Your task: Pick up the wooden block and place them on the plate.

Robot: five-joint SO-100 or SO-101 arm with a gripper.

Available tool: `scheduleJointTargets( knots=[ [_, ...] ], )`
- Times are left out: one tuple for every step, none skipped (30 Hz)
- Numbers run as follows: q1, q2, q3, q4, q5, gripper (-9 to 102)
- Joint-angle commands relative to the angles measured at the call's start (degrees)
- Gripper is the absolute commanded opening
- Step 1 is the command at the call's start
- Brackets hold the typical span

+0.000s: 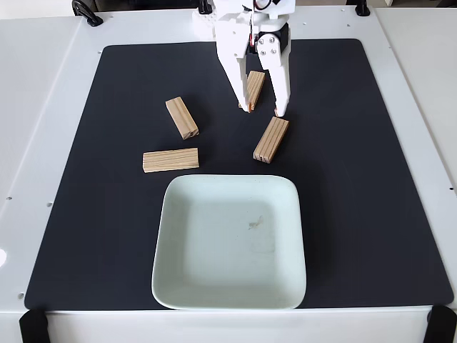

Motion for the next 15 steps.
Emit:
scheduleJointTargets(
  knots=[
    [-0.1, 0.2, -0.5, -0.8, -1.7, 32],
    [-0.3, 0.2, -0.4, -0.5, -1.8, 33],
    [-0.4, 0.1, -0.2, -0.4, -1.8, 34],
    [-0.4, 0.1, 0.0, -0.4, -1.8, 34],
    [-0.6, 0.0, 0.3, -0.4, -1.8, 34],
    [-1.2, -0.1, 0.4, -0.5, -1.7, 34],
    [-1.6, -0.4, 0.4, -0.5, -1.7, 34],
    [-1.8, -1.1, 0.4, -0.5, -1.6, 34],
    [-2.0, -1.9, 0.1, -0.5, -1.5, 34],
    [-2.1, -2.9, -0.4, -0.6, -0.6, 34],
    [-2.2, -3.7, -0.6, -1.1, 0.5, 34],
    [-2.3, -4.6, -1.3, -1.1, 1.1, 34],
    [-2.3, -5.6, -2.4, -1.1, 1.9, 34],
    [-2.4, -6.8, -3.3, -1.1, 2.4, 34],
    [-2.7, -7.9, -4.4, -1.1, 2.5, 34]
  ],
)
